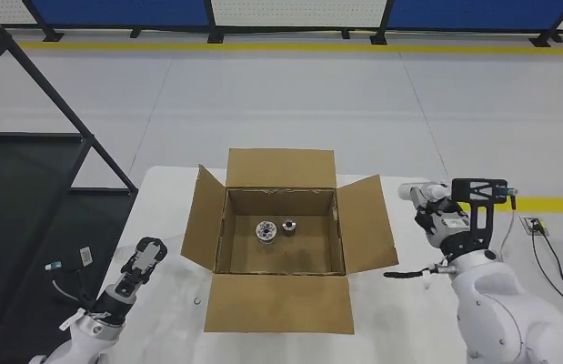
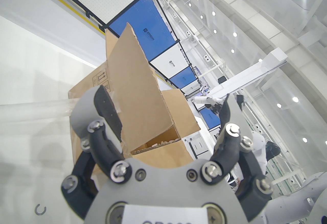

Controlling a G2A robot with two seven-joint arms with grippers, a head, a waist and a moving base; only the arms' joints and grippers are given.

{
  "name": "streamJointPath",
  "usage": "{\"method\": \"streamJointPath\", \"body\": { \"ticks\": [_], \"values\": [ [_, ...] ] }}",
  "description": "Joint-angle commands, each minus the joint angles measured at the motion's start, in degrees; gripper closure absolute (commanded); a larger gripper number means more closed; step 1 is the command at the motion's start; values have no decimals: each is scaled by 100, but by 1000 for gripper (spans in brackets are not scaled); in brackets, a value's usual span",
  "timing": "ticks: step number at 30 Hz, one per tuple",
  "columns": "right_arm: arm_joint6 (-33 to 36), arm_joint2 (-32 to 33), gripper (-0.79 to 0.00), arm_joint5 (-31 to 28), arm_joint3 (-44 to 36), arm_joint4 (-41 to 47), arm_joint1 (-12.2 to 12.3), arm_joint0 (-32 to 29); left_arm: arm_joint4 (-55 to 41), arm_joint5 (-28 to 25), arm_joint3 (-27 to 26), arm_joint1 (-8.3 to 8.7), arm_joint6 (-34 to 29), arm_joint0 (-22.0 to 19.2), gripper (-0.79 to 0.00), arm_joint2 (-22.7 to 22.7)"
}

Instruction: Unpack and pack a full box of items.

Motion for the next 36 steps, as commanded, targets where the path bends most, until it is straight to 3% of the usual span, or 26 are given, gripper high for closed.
{"method": "streamJointPath", "body": {
  "ticks": [1,7,13,18,26,36],
  "values": [
    [-20,-312,0,-324,-321,118,2,11,0,0,0,0,0,0,-785,0],
    [539,-1195,0,-1434,172,1034,-3,693,0,0,0,0,0,0,-785,0],
    [1650,-2076,0,-1794,1575,1606,-74,1963,0,0,0,0,0,0,-785,0],
    [2017,-2657,0,-1738,2480,1651,-151,2545,0,0,0,0,0,0,-785,0],
    [1623,-3401,0,-1361,3822,1426,-324,3081,0,0,0,0,0,0,-785,0],
    [1464,-3929,0,-972,4681,1009,-492,3398,0,0,0,0,0,0,-785,0]
  ]
}}
